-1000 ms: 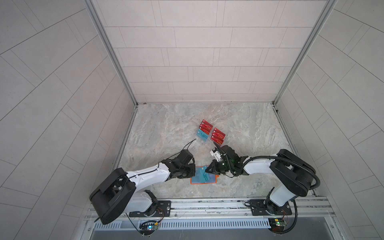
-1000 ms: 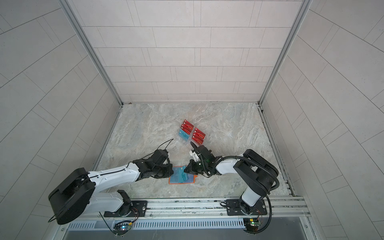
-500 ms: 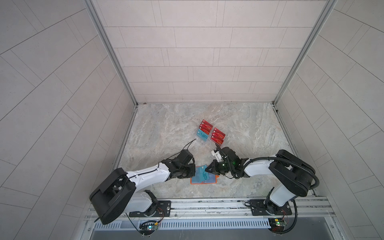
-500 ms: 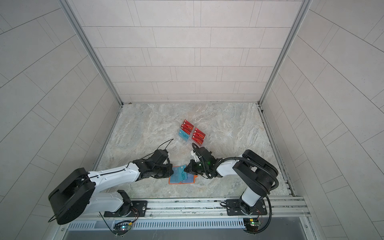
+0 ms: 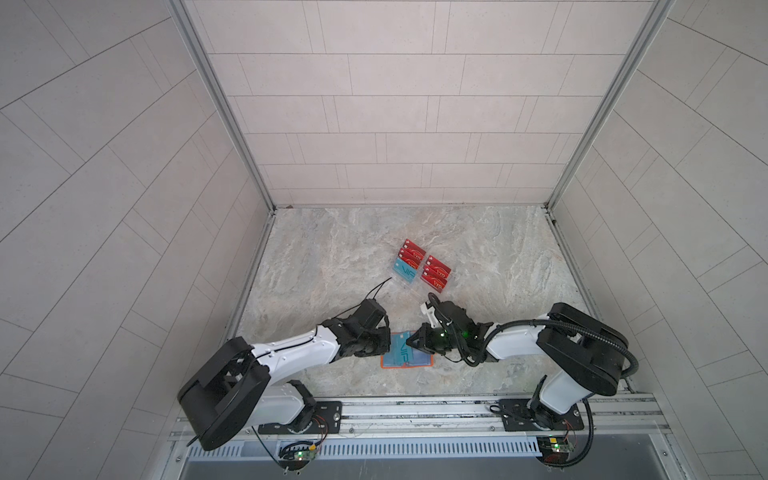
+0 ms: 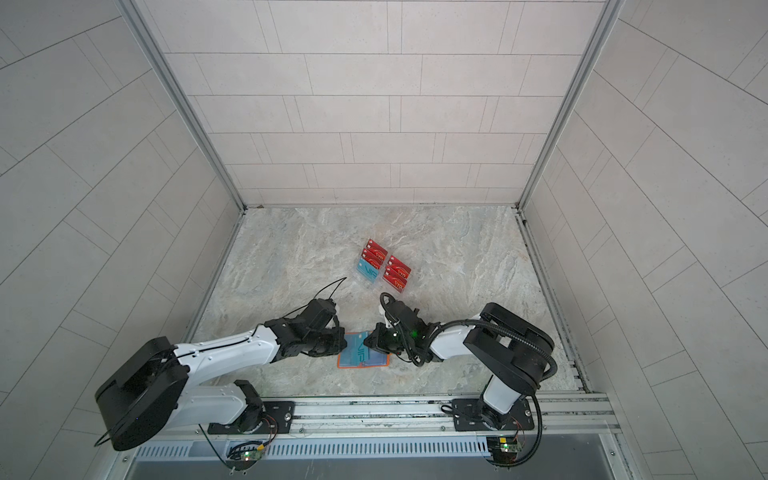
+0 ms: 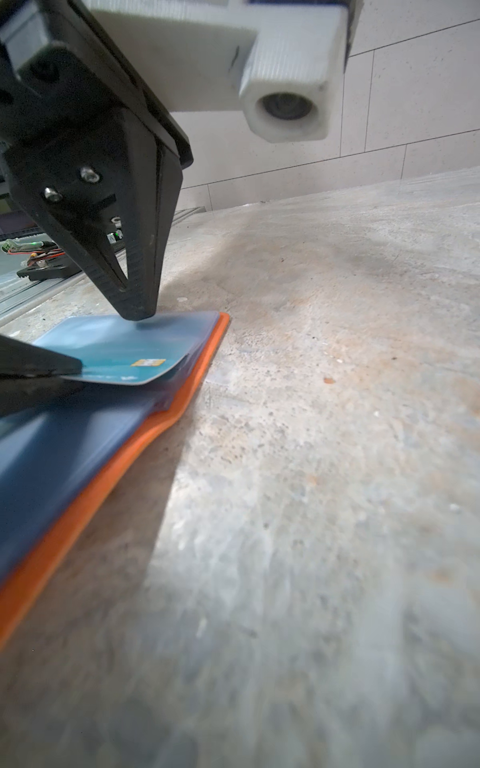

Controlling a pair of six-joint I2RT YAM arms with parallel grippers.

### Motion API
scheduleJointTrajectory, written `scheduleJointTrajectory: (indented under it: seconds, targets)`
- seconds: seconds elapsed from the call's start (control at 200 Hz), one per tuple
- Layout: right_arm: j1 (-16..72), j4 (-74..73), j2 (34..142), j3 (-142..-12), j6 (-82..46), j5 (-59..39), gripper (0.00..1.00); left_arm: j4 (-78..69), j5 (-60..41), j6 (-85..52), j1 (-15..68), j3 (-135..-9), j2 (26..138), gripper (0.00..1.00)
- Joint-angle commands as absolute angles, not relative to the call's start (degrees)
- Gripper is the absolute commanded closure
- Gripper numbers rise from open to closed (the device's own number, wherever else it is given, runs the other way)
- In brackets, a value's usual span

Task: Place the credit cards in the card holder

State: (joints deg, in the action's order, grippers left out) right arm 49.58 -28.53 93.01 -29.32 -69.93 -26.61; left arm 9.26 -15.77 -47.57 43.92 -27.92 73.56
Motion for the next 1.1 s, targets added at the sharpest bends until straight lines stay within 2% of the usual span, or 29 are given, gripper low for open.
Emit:
scheduleJointTrajectory:
  seconds: [0.0, 0.045, 0.21, 0.3, 0.37, 0.546, 0.611, 1.096]
  targets:
    - [50.75, -20.70, 93.34, -29.28, -71.07, -22.16, 1.00, 8.67, -15.59, -48.41, 44.27, -27.08, 73.11, 0.98]
    - [50.96, -19.28, 93.34, -29.73, -70.56, -22.20, 1.00, 8.26, -15.85, -48.86, 44.27, -26.97, 73.12, 0.98]
    - [52.15, -14.69, 92.50, -31.87, -68.61, -21.55, 0.84, 6.93, -15.65, -50.74, 44.27, -26.65, 71.21, 0.96]
    - [52.64, -9.43, 91.61, -34.12, -66.14, -20.86, 0.79, 8.42, -14.49, -50.89, 44.25, -27.18, 69.91, 0.93]
    - [52.90, -5.98, 90.93, -35.14, -64.51, -20.39, 0.76, 10.02, -13.10, -50.81, 44.25, -27.59, 68.84, 0.88]
    - [52.91, -2.22, 90.55, -37.98, -62.45, -20.45, 0.72, 13.31, -9.15, -50.63, 44.09, -27.38, 66.97, 0.66]
    - [53.00, -2.53, 91.32, -38.57, -62.31, -21.71, 0.71, 12.70, -9.61, -50.54, 44.01, -26.98, 67.46, 0.61]
    - [53.92, -5.53, 95.18, -41.83, -63.64, -24.51, 0.69, 5.97, -13.60, -51.32, 44.12, -23.56, 70.01, 0.60]
